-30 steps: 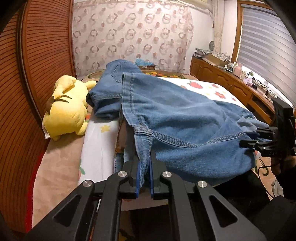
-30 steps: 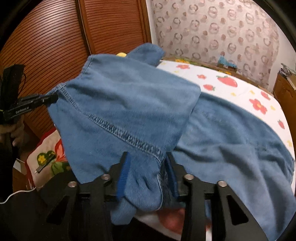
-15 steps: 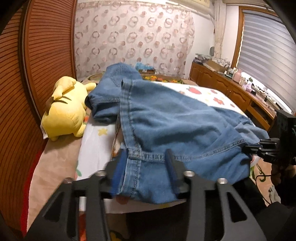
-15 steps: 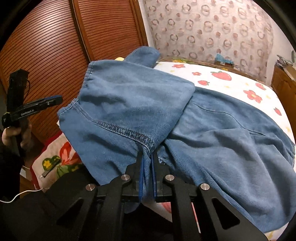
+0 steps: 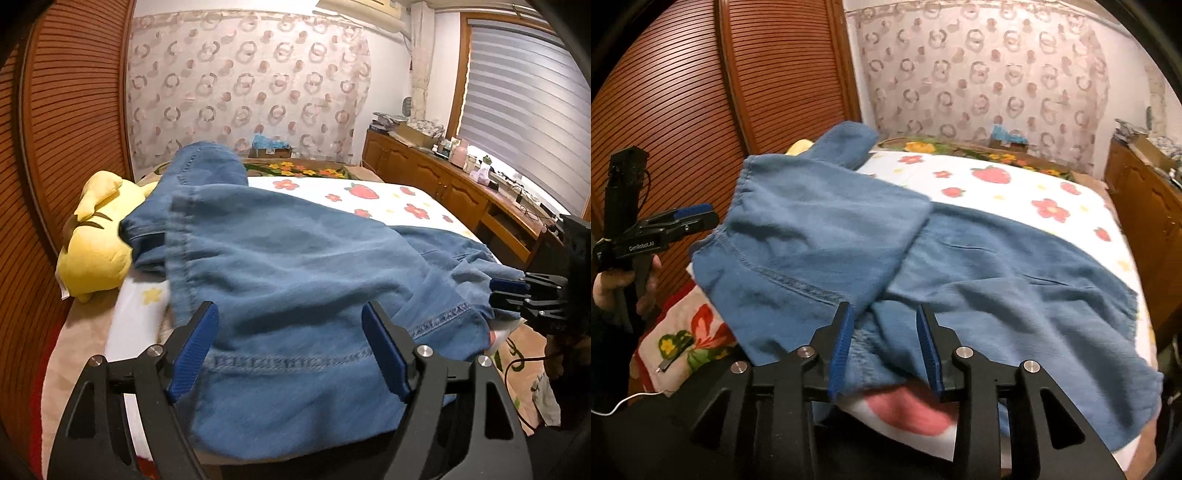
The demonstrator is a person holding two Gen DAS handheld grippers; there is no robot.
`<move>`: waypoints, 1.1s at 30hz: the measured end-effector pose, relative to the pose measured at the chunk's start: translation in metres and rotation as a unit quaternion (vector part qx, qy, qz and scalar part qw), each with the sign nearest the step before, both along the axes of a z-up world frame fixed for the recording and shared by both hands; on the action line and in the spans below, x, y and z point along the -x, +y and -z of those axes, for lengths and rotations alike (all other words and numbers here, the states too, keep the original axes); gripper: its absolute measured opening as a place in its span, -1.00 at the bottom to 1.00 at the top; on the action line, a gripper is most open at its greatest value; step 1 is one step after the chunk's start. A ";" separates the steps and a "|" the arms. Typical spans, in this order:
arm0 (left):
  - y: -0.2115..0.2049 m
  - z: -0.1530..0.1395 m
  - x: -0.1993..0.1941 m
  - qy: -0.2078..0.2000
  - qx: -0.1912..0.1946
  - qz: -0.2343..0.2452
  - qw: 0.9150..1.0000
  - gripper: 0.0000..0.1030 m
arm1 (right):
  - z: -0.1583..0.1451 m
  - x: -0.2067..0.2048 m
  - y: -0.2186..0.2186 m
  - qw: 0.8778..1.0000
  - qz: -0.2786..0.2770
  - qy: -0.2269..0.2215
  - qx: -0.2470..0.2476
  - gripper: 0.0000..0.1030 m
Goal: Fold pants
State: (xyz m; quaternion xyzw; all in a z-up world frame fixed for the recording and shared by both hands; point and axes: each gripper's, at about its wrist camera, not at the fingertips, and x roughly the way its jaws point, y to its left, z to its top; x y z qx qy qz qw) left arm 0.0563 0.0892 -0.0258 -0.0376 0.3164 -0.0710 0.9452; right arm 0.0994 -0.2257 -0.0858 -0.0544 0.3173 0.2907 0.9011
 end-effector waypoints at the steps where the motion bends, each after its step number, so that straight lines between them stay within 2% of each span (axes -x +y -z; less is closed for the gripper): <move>1: -0.006 0.000 -0.003 -0.002 -0.003 0.003 1.000 0.56 | 0.001 0.000 -0.004 1.000 0.006 0.000 0.001 -0.28; 16: -0.052 0.002 -0.021 0.003 -0.020 0.035 0.999 0.56 | -0.003 0.007 -0.071 0.994 0.109 -0.005 0.004 -0.28; 27: -0.074 0.023 -0.029 0.029 -0.017 0.055 0.998 0.56 | 0.007 0.008 -0.129 0.976 0.216 0.009 0.028 -0.18; 31: -0.078 0.033 -0.032 0.042 -0.016 0.059 0.997 0.56 | 0.013 0.006 -0.145 0.973 0.228 0.024 0.014 -0.18; 33: -0.080 0.038 -0.034 0.050 -0.017 0.058 0.997 0.56 | 0.015 0.002 -0.146 0.972 0.234 0.023 0.022 -0.18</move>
